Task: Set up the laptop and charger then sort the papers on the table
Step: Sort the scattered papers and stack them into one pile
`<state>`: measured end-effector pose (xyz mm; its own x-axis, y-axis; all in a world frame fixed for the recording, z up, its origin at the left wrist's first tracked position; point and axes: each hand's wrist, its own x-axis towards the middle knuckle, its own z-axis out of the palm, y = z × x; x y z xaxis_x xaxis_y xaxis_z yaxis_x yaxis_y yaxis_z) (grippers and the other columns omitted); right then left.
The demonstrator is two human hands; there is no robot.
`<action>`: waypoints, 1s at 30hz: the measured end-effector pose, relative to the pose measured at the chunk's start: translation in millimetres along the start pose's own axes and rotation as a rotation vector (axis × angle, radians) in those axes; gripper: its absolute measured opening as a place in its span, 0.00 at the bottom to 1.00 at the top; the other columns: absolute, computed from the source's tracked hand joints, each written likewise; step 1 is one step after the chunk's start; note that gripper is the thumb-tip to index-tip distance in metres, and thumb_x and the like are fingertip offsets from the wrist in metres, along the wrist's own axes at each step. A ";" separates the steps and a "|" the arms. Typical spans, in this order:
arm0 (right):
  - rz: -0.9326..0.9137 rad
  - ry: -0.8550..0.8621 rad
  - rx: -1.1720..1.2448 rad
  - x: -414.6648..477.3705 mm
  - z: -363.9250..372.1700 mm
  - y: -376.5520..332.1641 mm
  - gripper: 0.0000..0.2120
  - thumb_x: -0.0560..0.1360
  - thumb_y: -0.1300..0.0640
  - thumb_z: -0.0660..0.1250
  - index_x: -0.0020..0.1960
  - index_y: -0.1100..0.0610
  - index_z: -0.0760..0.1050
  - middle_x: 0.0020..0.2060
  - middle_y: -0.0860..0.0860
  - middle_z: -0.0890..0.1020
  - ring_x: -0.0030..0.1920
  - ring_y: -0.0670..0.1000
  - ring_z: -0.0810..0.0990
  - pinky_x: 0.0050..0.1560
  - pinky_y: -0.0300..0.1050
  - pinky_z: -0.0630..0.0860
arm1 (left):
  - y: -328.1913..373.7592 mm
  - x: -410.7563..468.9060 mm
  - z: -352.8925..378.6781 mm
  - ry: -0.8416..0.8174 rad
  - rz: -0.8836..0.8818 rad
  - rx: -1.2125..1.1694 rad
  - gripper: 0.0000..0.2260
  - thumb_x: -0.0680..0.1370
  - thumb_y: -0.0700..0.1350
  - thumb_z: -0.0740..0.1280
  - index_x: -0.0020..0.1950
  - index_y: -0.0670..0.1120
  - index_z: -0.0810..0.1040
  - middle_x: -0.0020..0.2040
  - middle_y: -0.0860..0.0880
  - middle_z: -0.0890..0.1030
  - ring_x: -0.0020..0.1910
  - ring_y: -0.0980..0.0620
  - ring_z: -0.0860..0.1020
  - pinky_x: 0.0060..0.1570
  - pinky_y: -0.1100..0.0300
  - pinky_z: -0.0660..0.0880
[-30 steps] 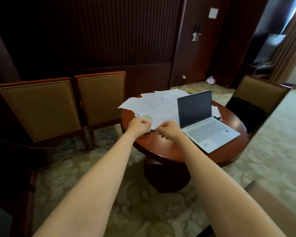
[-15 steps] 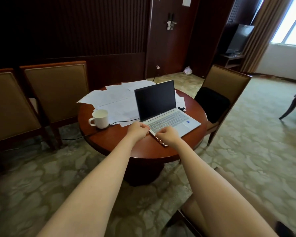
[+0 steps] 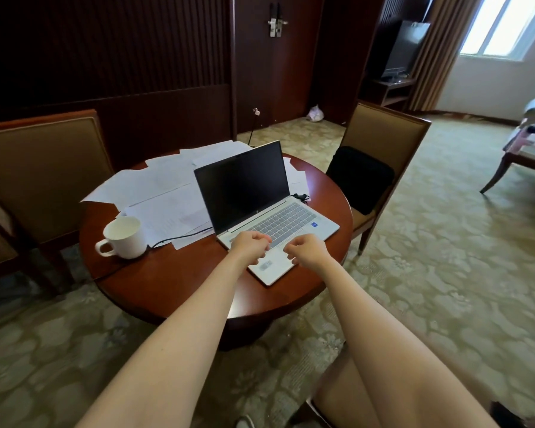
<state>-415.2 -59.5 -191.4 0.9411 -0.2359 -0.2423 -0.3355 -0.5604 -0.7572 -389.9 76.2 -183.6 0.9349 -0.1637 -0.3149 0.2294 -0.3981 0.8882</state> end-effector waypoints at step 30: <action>-0.028 -0.054 -0.035 222.6 -51.9 -27.6 0.06 0.76 0.61 0.62 0.43 0.59 0.76 0.31 0.49 0.76 0.30 0.45 0.74 0.28 0.31 0.71 | 82.9 206.0 11.8 0.081 0.026 -0.097 0.09 0.80 0.39 0.57 0.49 0.48 0.76 0.40 0.54 0.76 0.39 0.57 0.74 0.39 0.65 0.72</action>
<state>-198.7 -137.8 -192.9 0.9506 -0.1776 -0.2546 -0.3098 -0.5940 -0.7424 -181.5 -1.1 -178.7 0.9588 -0.0981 -0.2668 0.2262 -0.3051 0.9251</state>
